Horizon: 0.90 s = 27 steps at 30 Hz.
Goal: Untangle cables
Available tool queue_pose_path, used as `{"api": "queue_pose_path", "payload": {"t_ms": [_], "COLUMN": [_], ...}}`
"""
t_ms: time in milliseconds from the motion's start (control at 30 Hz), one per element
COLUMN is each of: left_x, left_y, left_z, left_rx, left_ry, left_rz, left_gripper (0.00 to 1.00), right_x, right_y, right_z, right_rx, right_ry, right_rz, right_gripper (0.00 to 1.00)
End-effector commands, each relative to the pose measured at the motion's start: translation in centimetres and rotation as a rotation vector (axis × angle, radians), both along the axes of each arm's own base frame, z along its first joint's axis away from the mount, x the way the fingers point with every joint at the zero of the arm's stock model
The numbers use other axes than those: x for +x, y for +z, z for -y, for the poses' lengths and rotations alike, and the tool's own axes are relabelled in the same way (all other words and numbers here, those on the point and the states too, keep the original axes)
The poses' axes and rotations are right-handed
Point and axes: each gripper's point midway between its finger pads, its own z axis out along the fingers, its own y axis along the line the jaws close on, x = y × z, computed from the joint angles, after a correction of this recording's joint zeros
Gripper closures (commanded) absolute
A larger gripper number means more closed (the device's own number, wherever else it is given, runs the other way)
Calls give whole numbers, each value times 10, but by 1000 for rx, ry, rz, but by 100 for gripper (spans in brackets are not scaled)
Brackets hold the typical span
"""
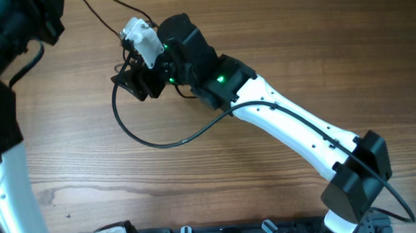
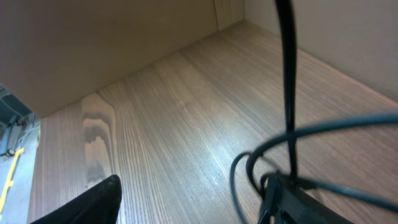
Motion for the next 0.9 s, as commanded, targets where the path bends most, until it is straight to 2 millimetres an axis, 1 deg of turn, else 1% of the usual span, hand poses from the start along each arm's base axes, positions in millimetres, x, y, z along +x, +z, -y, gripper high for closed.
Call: {"api": "queue_pose_path", "payload": {"t_ms": [0, 67, 100, 133, 167, 200, 333, 367, 400, 433, 500, 533, 667, 733, 767, 867], "left_x": [-24, -30, -34, -36, -39, -40, -42, -43, -43, -43, -44, -45, -47, -51, -52, -57], "left_y": [21, 25, 28, 30, 33, 35, 35, 37, 38, 38, 39, 39, 42, 44, 46, 50], "left_z": [8, 11, 12, 13, 13, 14, 15, 16, 16, 16, 17, 18, 20, 21, 21, 22], "left_rx": [5, 7, -4, -6, -2, -2, -2, 0, 0, -1, -1, -1, 0, 1, 3, 6], "left_ry": [-25, -37, -45, -47, -47, -47, -58, -58, -59, -59, -66, -74, -88, -89, -90, -92], "left_rz": [64, 79, 82, 86, 101, 106, 109, 115, 119, 121, 124, 126, 139, 146, 151, 167], "left_gripper": [96, 96, 96, 96, 96, 96, 96, 96, 96, 96, 96, 96, 96, 96, 96, 96], "right_x": [4, 4, 4, 4, 5, 6, 8, 8, 8, 8, 12, 14, 22, 24, 25, 27], "right_y": [-13, -12, -12, -12, -12, -12, -13, -13, -13, -13, -14, -15, -33, -46, -48, -56], "right_z": [-3, -4, -4, -4, -4, -3, -2, -2, -2, -2, 0, 1, 0, -3, -4, -7], "right_rx": [-11, -10, -9, -8, -8, -9, -9, -9, -9, -11, -19, -23, -54, -71, -70, -73], "right_ry": [-7, -7, -7, -7, -7, -14, -34, -34, -35, -38, -60, -73, -95, -94, -95, -97], "right_rz": [-12, -10, -9, -8, -7, -6, -17, -17, -17, -16, -9, -5, -17, -33, -34, -43], "right_gripper": [21, 24, 24, 31, 53, 96, 96, 83, 52, 39, 34, 29, 28, 28, 28, 22]}}
